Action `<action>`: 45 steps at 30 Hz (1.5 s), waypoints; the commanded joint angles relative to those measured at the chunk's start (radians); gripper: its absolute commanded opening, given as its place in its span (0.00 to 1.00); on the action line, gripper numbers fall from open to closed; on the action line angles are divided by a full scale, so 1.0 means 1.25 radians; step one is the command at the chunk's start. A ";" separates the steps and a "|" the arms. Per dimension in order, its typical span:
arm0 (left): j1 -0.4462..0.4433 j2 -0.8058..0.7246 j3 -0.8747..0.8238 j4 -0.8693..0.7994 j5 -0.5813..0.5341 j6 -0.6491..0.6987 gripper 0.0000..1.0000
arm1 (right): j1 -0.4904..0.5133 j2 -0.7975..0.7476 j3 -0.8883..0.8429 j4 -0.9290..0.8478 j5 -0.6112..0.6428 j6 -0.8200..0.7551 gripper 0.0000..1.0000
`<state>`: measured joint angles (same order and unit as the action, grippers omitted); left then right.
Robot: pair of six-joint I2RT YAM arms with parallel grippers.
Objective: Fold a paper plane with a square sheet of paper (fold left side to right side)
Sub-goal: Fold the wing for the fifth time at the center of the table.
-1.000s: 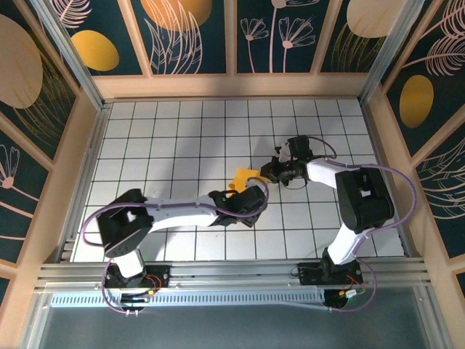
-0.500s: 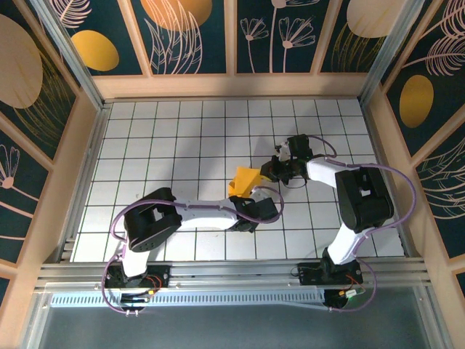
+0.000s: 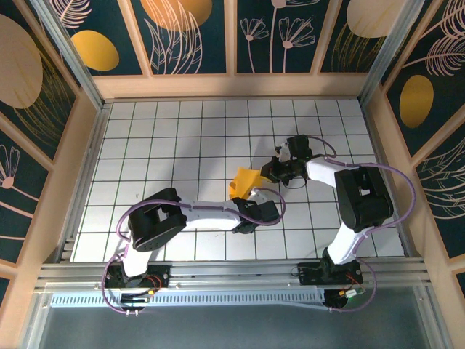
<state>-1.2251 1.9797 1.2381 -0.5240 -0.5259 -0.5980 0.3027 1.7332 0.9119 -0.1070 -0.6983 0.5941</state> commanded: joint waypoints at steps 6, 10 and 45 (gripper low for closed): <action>0.003 -0.008 0.002 -0.066 -0.077 -0.021 0.32 | 0.000 0.003 0.027 -0.023 0.004 0.012 0.00; 0.003 -0.012 0.006 -0.064 -0.087 -0.015 0.30 | 0.000 0.002 0.030 -0.028 0.006 0.013 0.00; 0.116 -0.158 -0.165 0.265 0.318 0.006 0.02 | -0.142 -0.257 -0.051 -0.102 0.179 -0.164 0.60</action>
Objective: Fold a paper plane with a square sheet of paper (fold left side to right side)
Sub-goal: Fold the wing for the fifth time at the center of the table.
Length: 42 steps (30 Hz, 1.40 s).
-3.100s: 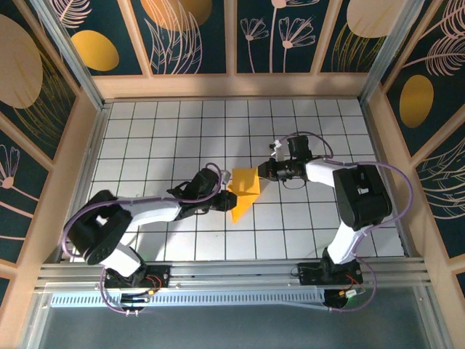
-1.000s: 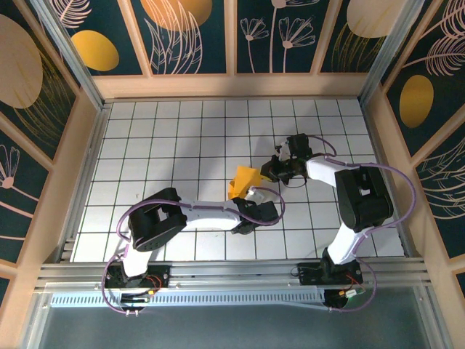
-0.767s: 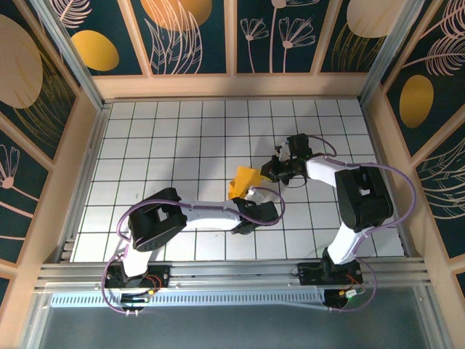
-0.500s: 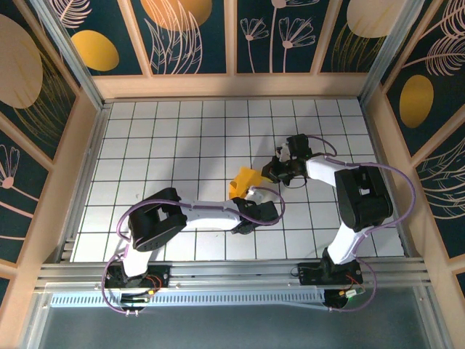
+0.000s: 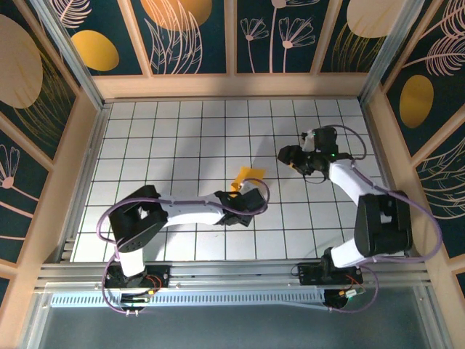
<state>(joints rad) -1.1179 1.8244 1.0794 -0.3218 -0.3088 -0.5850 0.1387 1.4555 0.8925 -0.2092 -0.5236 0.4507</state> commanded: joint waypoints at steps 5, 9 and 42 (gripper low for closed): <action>0.104 -0.074 -0.129 0.247 0.330 -0.065 0.00 | -0.016 -0.052 -0.069 -0.004 0.021 -0.070 0.61; 0.156 -0.077 -0.203 0.389 0.467 -0.147 0.00 | -0.009 -0.037 -0.095 0.030 -0.024 -0.072 0.61; 0.269 0.058 -0.442 1.051 0.740 -0.540 0.01 | 0.199 0.026 -0.226 0.347 -0.048 0.160 0.55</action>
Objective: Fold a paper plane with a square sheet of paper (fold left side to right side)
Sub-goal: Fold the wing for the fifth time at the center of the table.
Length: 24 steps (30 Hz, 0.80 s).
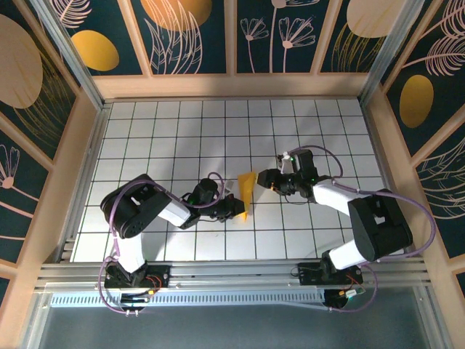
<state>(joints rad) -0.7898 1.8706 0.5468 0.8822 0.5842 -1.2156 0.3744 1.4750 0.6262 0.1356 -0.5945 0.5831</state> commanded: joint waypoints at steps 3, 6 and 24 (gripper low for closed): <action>0.008 0.039 -0.025 0.134 0.034 -0.060 0.01 | 0.018 0.021 -0.025 0.108 0.010 0.078 0.55; 0.008 0.053 -0.030 0.160 0.036 -0.074 0.01 | 0.032 0.036 -0.028 0.130 0.011 0.090 0.55; 0.015 0.097 -0.063 0.277 0.042 -0.132 0.01 | 0.089 0.143 0.003 0.212 0.030 0.121 0.48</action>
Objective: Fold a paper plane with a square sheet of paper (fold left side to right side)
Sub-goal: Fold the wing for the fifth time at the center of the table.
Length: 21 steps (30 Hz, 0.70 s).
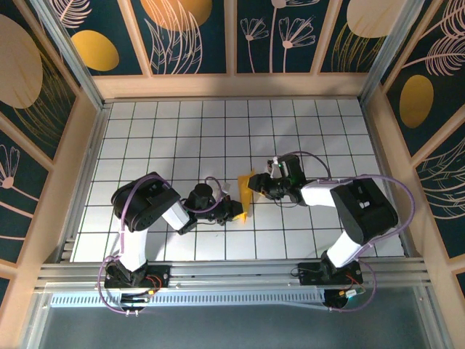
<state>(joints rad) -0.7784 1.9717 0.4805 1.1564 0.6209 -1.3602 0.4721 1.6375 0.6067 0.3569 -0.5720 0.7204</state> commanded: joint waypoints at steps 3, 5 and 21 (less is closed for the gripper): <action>0.005 0.022 -0.013 0.068 0.012 -0.021 0.01 | 0.015 0.020 0.025 0.040 0.013 0.011 0.48; 0.006 0.023 -0.013 0.069 0.011 -0.024 0.01 | 0.017 0.024 0.027 0.040 0.015 0.010 0.48; 0.006 0.043 -0.015 0.090 0.013 -0.036 0.10 | 0.025 0.079 0.061 -0.008 0.031 0.008 0.47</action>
<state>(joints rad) -0.7776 2.0037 0.4736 1.2304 0.6212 -1.3968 0.4915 1.7107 0.6571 0.3752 -0.5598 0.7212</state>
